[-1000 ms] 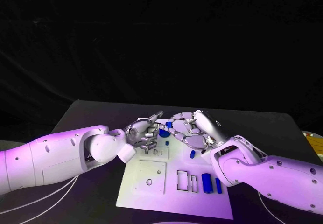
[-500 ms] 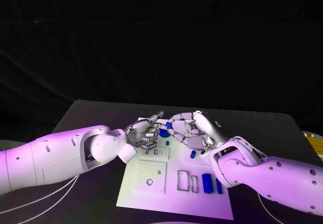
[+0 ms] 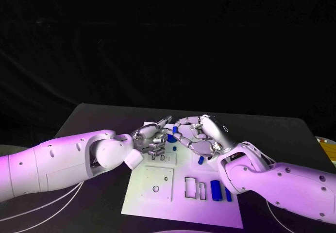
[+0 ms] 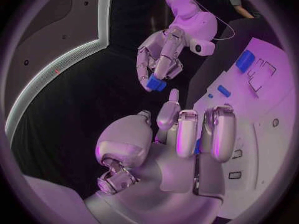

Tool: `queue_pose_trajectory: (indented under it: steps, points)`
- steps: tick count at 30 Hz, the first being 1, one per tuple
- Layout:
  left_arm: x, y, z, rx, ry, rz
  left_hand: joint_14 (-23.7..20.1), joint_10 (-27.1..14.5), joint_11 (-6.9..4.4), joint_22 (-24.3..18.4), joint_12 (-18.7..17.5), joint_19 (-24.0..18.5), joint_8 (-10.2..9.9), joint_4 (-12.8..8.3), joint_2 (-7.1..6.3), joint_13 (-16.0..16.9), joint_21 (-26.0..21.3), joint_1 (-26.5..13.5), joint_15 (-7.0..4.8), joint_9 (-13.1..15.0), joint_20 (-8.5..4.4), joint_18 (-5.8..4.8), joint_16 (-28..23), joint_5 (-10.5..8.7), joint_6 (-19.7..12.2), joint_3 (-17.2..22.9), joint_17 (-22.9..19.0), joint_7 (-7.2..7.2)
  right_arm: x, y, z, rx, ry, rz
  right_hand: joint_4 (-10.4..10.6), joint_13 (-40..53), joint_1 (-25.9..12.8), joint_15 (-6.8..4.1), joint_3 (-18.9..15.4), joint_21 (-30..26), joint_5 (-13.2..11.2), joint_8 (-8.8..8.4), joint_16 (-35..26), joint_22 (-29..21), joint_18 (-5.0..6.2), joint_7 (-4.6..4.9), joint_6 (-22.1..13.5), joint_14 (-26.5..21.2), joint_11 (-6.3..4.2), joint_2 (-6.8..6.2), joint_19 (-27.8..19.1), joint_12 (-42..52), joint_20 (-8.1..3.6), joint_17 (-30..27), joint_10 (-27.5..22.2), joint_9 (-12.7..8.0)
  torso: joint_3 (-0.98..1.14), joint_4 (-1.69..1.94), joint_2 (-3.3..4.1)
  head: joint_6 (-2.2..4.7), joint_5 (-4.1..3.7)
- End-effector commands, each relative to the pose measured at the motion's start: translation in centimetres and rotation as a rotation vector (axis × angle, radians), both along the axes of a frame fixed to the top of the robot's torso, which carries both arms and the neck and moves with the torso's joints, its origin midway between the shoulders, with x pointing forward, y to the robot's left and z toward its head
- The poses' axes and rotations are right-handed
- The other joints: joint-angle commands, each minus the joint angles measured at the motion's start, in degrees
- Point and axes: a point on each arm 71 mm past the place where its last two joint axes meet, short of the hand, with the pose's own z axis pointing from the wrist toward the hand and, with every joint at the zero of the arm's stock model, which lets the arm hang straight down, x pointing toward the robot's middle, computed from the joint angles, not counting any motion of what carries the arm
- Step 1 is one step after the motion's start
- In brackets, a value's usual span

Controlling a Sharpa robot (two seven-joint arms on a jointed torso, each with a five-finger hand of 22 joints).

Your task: Assemble the parts on the task board

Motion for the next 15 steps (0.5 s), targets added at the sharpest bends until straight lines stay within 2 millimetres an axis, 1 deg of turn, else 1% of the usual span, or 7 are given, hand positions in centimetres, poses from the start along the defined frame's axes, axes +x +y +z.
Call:
queue_pose_trajectory:
  steps: [1,5,9,15]
  points:
    - [-0.09,-0.28,0.17,-0.015,-0.005,-0.017,6.0,0.3,0.12,6.4,0.2,0.5,0.5,0.1,-0.13,0.2,0.3,0.2,0.12,0.2,0.34,-0.57,0.2,0.01,0.8,-0.1,15.1,-0.16,0.13,0.16,-0.2,-0.009,0.005,0.006,0.2,6.7,0.3,-0.43,0.1,0.0,0.2,0.36,0.2,13.6,-0.38,-0.43,0.7,5.9,0.11,0.16,4.3,-0.1,-0.58,15.1,0.1,0.0,0.03,0.06,0.05,-0.06,0.03]
    - [-0.07,-0.25,0.19,-0.018,-0.006,-0.02,6.0,0.3,0.02,6.4,0.2,0.5,0.6,0.1,-0.14,0.4,0.3,0.2,0.04,0.3,0.3,-0.57,0.2,0.02,1.2,-0.1,15.1,-0.28,0.2,0.27,-0.38,-0.019,0.008,0.008,0.2,6.7,0.4,-0.43,0.1,0.1,0.2,0.36,0.2,13.6,-0.4,-0.43,0.7,5.9,0.11,0.15,4.4,-0.2,-0.58,15.1,0.0,0.0,0.04,0.07,0.04,-0.16,0.1]
    - [-0.04,-0.18,0.19,-0.02,-0.007,-0.02,6.0,0.4,-0.05,6.5,0.2,0.5,0.6,0.1,-0.15,0.5,0.3,0.2,-0.01,0.4,0.26,-0.58,0.2,0.01,1.5,-0.1,15.1,-0.36,0.23,0.31,-0.46,-0.024,0.009,0.008,0.2,6.7,0.4,-0.43,0.1,0.1,0.2,0.36,0.2,13.6,-0.4,-0.43,0.7,5.9,0.11,0.15,4.4,-0.2,-0.58,15.1,0.0,0.0,0.0,-0.02,-0.01,-0.19,0.14]
    - [0.08,0.06,0.16,-0.02,-0.009,-0.013,6.0,0.4,-0.08,6.5,0.2,0.5,0.7,0.1,-0.14,0.5,0.3,0.2,-0.03,0.4,0.25,-0.59,0.2,0.02,1.6,-0.1,15.1,-0.39,0.23,0.32,-0.5,-0.027,0.008,0.009,0.2,6.7,0.4,-0.43,0.1,0.1,0.2,0.36,0.2,13.6,-0.4,-0.43,0.7,5.9,0.11,0.15,4.4,-0.2,-0.58,15.1,0.0,0.0,0.02,-0.03,-0.02,-0.29,0.15]
